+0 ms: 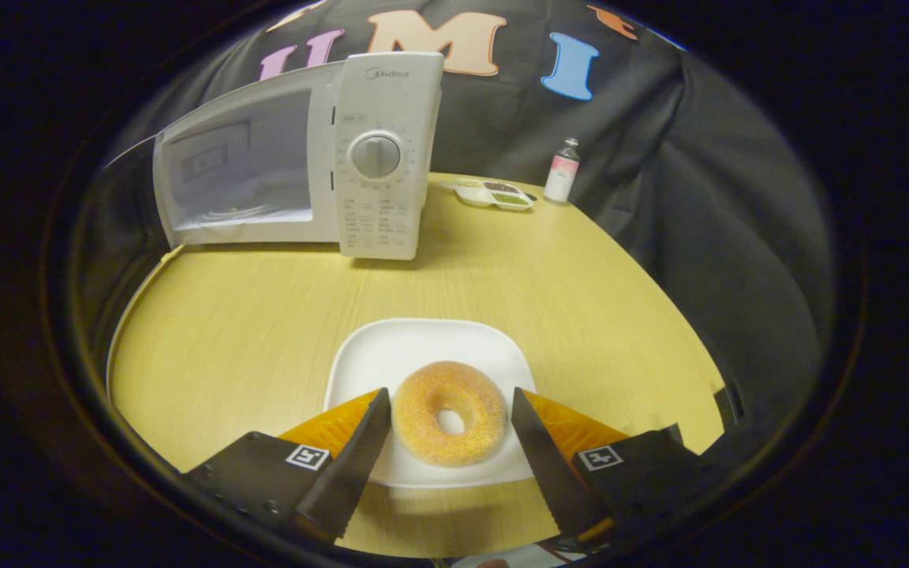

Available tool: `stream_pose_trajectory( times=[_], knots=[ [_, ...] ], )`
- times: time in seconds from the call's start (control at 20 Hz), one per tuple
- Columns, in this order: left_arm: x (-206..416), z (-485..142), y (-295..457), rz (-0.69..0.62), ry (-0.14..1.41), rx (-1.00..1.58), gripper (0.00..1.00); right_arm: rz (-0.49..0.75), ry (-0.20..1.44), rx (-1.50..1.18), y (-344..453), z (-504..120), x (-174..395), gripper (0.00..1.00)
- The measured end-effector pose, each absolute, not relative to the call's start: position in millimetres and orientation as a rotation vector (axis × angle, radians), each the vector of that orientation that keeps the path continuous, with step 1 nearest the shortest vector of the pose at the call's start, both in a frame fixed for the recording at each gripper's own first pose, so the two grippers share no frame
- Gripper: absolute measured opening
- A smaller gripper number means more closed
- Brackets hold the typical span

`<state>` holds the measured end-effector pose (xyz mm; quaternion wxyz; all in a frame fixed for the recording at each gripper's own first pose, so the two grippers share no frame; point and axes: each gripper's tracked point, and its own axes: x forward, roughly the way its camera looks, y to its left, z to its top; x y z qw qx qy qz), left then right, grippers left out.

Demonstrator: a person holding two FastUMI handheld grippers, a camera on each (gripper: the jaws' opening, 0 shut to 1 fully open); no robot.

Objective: Open the microwave oven with the left hand, put the food in, and close the microwave oven.

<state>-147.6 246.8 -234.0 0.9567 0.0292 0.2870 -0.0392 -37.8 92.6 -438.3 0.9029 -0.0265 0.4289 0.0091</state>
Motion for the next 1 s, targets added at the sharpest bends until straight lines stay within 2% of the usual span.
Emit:
stream_pose_trajectory(
  times=[0.1,0.15,0.25,0.3,0.35,0.4,0.45,0.6,0.7,0.8,0.85,0.9,0.95,1.0],
  knots=[
    [-137,-209,250,-0.068,0.517,0.082,0.9,0.019,0.887,-0.064,93,-439,-37,0.82],
    [-131,-198,248,-0.063,0.477,0.084,0.9,0.019,0.888,-0.066,94,-439,-38,0.87],
    [-111,-176,242,-0.046,0.402,0.068,0.89,0.016,0.896,-0.063,95,-440,-38,0.75],
    [-102,-165,239,-0.038,0.365,0.059,0.88,0.017,0.903,-0.064,95,-442,-37,0.75],
    [-93,-157,235,-0.033,0.331,0.052,0.89,0.019,0.91,-0.062,95,-441,-37,0.67],
    [-86,-148,231,-0.029,0.298,0.048,0.88,0.022,0.919,-0.059,95,-440,-38,0.73],
    [-78,-137,228,-0.024,0.258,0.037,0.88,0.023,0.921,-0.056,95,-441,-38,0.67],
    [-54,-118,213,-0.009,0.177,-0.045,0.87,0.024,0.918,-0.068,94,-439,-38,0.67],
    [-38,-98,197,-0.009,0.098,-0.106,0.88,0.029,0.907,-0.088,94,-439,-38,0.5],
    [-24,-81,184,-0.026,0.042,-0.115,0.9,0.037,0.904,-0.092,95,-439,-39,0.5],
    [-20,-76,180,-0.029,0.025,-0.104,0.86,0.042,0.911,-0.086,97,-439,-40,0.51],
    [-16,-72,180,-0.026,0.017,-0.086,0.9,0.052,0.913,-0.077,100,-437,-41,0.5],
    [-14,-70,177,-0.03,0.014,-0.071,0.9,0.064,0.911,-0.069,104,-435,-42,0.56],
    [-14,-69,173,-0.041,0.012,-0.058,0.9,0.078,0.904,-0.064,109,-430,-42,0.56]
  ],
)
